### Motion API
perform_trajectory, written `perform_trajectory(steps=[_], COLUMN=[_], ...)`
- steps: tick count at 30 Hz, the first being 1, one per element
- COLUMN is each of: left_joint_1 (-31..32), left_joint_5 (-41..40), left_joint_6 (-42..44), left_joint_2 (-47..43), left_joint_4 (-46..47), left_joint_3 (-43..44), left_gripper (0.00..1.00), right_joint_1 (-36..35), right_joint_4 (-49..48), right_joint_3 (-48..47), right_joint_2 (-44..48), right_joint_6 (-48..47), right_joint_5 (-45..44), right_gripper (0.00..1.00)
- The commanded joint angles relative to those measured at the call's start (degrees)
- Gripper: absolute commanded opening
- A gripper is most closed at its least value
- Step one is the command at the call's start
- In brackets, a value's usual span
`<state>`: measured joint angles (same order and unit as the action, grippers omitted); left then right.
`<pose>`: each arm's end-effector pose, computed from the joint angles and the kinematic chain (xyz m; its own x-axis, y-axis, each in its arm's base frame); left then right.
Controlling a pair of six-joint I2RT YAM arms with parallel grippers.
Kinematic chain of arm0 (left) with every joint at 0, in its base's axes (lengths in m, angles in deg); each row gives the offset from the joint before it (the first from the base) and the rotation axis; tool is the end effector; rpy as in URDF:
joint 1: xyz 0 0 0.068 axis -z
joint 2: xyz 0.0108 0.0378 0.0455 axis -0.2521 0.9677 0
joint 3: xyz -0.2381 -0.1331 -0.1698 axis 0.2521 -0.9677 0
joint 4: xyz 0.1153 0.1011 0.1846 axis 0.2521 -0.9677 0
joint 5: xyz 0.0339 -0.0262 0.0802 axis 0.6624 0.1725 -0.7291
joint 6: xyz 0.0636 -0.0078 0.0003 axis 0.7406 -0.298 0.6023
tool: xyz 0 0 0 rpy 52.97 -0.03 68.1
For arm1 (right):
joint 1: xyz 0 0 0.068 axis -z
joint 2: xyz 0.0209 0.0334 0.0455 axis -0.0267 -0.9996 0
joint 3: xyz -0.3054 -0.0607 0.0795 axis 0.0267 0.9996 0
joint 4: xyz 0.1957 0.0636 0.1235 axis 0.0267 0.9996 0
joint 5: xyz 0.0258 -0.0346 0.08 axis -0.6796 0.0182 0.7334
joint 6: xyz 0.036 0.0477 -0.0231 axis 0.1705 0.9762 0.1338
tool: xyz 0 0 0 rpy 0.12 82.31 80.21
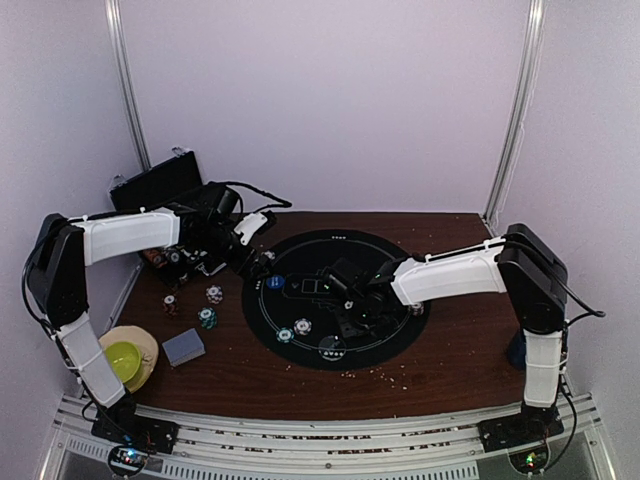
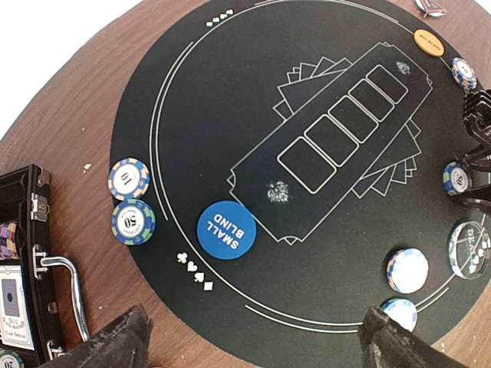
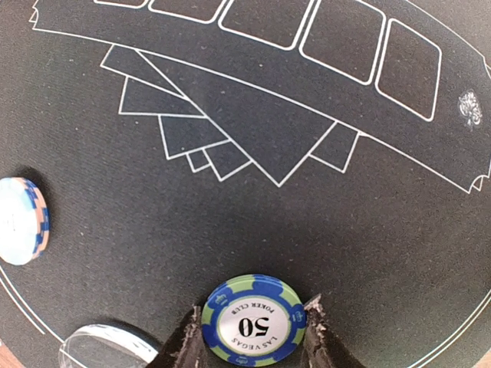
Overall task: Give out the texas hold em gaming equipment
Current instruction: Pick up the poker chip from the dealer area, then place the poker chips pile in the big blind area.
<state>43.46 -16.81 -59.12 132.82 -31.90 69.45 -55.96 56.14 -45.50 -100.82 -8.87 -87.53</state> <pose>0.3250 -0.1905 0.2860 -0.6164 0.4736 -0.6291 0.6593 0.7473 -0.0833 0.2457 0.3305 0.1931 -0.8767 -0.2907 -0.3834 -0.3452 0.9350 0.0806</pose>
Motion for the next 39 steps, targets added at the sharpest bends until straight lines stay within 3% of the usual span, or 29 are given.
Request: perform_trajectory(steps=[1, 15, 30, 39], left_joint_1=[-0.08, -0.15, -0.14, -0.13], left_joint_5=[-0.17, 0.23, 0.49, 0.31], left_joint_6=[-0.20, -0.25, -0.21, -0.13], left_joint_2=[0.66, 0.83, 1.00, 1.18], left_joint_4=[1.85, 1.83, 1.76, 1.76], left_joint_3=[-0.06, -0.10, -0.01, 0.02], left_gripper=[0.98, 0.98, 0.98, 0.98], right_joint_1=[-0.18, 1.68, 6.67, 9.27], right_joint_4=[4.59, 4.53, -0.06, -2.38], right_joint_3=[-0.39, 2.85, 16.84, 20.56], right_joint_2=[1.61, 7.04, 17.92, 19.04], right_joint_6=[-0.31, -0.15, 0.96, 0.34], right_joint_5=[-2.80, -5.51, -5.63, -4.87], right_gripper=[0.31, 0.32, 0.32, 0.32])
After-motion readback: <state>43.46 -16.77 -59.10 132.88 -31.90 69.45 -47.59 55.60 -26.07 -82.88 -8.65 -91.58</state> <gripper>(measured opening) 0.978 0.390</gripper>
